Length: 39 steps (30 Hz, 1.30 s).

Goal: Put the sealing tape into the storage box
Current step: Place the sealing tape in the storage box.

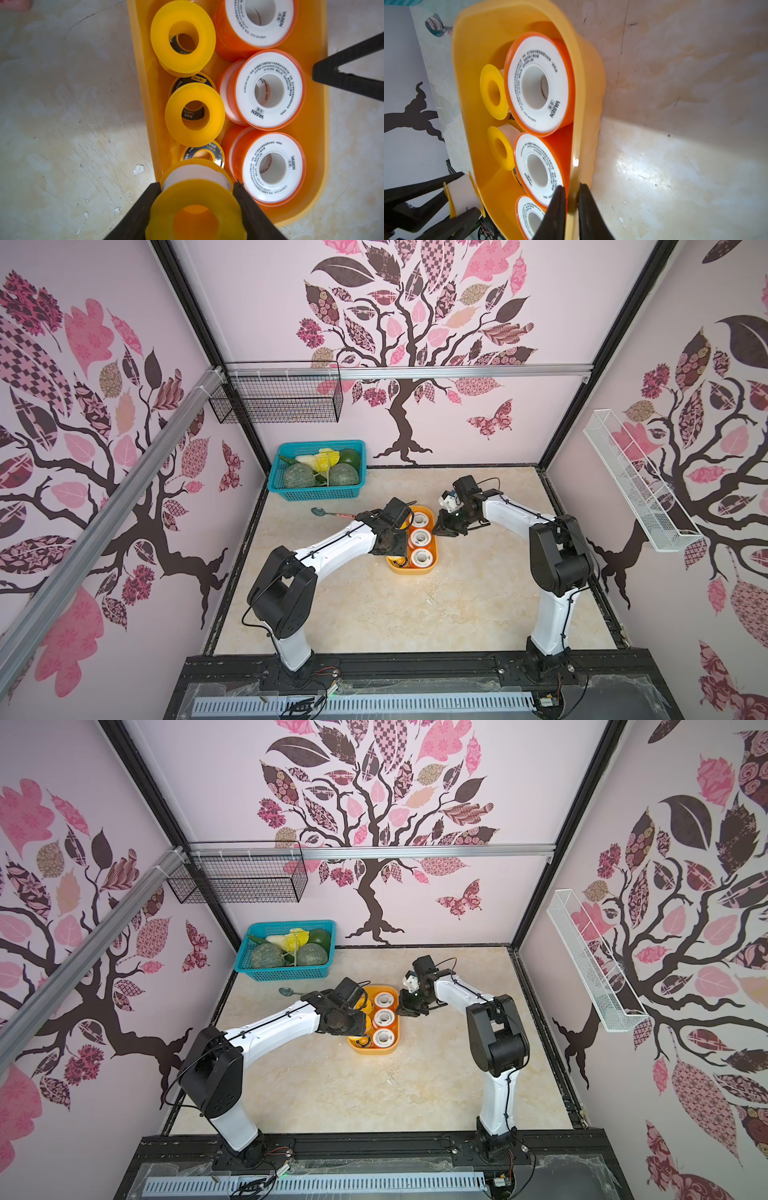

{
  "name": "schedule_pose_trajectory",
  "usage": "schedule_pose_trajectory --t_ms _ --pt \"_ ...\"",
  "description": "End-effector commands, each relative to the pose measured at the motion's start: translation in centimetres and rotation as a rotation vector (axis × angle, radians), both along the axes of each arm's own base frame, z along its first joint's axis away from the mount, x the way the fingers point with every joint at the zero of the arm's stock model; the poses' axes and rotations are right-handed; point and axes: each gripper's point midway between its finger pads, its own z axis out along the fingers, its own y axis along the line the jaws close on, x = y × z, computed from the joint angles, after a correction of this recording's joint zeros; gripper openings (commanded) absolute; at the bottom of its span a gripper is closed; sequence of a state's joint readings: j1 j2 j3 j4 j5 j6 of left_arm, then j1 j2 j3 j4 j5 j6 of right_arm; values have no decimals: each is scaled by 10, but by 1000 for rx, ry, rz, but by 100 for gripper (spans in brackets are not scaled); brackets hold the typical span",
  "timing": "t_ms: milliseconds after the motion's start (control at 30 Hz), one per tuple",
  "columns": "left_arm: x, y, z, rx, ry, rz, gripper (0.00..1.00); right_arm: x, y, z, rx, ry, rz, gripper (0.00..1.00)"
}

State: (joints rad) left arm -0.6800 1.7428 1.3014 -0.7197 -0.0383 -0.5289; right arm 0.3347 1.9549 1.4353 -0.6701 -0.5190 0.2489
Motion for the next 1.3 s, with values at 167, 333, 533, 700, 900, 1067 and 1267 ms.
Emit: schedule_pose_trajectory --t_ms 167,333,533,700,900,1067,1267 --pt "-4 -18 -5 -21 27 -69 57 2 0 -6 12 21 -7 16" --pt "-7 -21 -10 -8 41 -89 57 2 -1 -8 10 27 -9 16" --pt "-9 -19 -13 5 46 -87 57 2 -1 -8 8 25 -7 17" --pt "-9 -19 -17 18 53 -92 57 1 -1 -8 8 26 -8 17" --pt "-10 -18 -19 35 55 -96 57 1 -1 -9 5 28 -7 17" --pt "-11 -17 -22 52 57 -99 57 1 -2 -10 3 29 -8 17" --pt "-11 -16 -22 60 55 -98 58 0 -2 -10 3 31 -6 17"
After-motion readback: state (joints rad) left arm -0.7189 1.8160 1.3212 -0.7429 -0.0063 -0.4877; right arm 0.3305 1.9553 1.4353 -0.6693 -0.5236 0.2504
